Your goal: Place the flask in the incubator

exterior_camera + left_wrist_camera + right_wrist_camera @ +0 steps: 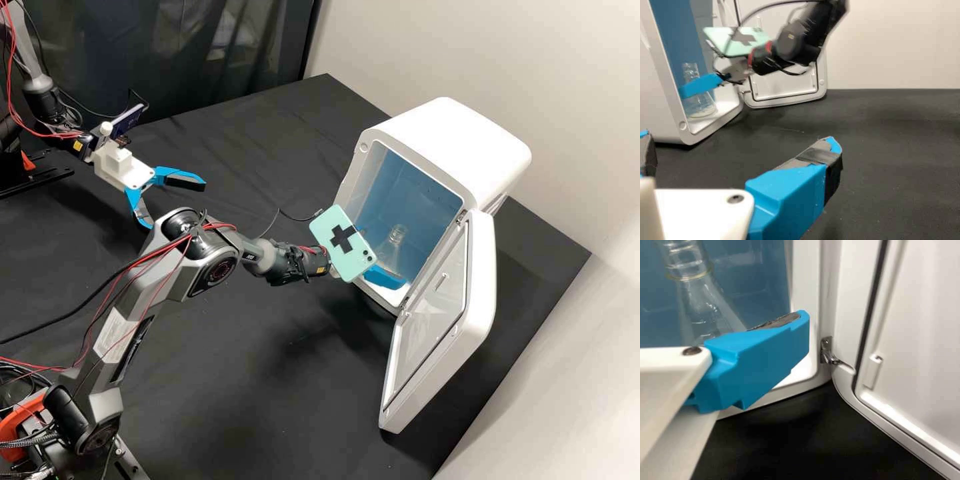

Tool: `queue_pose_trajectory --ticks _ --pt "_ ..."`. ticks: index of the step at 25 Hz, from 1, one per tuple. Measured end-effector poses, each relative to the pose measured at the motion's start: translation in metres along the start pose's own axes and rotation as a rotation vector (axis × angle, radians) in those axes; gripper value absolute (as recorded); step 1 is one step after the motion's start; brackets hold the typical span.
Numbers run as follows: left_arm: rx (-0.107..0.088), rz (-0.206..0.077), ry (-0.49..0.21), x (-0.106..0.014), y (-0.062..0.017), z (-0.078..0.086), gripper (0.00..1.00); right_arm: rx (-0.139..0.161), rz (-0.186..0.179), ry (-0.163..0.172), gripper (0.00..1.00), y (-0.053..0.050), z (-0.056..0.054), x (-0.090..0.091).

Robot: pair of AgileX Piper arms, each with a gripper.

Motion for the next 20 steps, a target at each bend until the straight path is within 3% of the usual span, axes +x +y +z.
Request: queue_pose_trajectory --ticks 4,7,9,10,12,13,14,17,20 --pt "0.01 0.023 0.0 -0.002 0.0046 0.0 1.0 0.005 0.036 0.045 1.0 0.007 0.014 -0.032" --pt "0.02 0.052 0.007 -0.004 0.0108 0.0 1.0 -0.011 0.073 0.1 1.0 0.011 0.019 -0.059" --pt "0.031 0.095 0.03 -0.009 0.02 -0.004 1.0 -0.004 0.134 0.125 1.0 0.014 0.022 -0.075" --pt "0.03 0.112 0.041 -0.011 0.0235 -0.005 1.0 -0.004 0.156 0.132 1.0 0.015 0.024 -0.08" --pt "0.001 0.168 0.061 -0.017 0.0339 -0.008 1.0 -0.011 0.196 0.161 1.0 0.017 0.026 -0.095" --pt "-0.008 0.18 0.065 -0.018 0.0357 -0.009 1.0 -0.009 0.209 0.171 1.0 0.018 0.027 -0.1" --pt "-0.014 0.187 0.069 -0.019 0.0367 -0.01 1.0 0.0 0.217 0.176 1.0 0.017 0.028 -0.104" --pt "-0.028 0.193 0.078 -0.019 0.0375 -0.012 1.0 0.072 0.229 0.208 1.0 0.019 0.031 -0.118" --pt "-0.03 0.193 0.078 -0.019 0.0375 -0.012 1.0 0.156 0.219 0.214 1.0 0.02 0.036 -0.132"
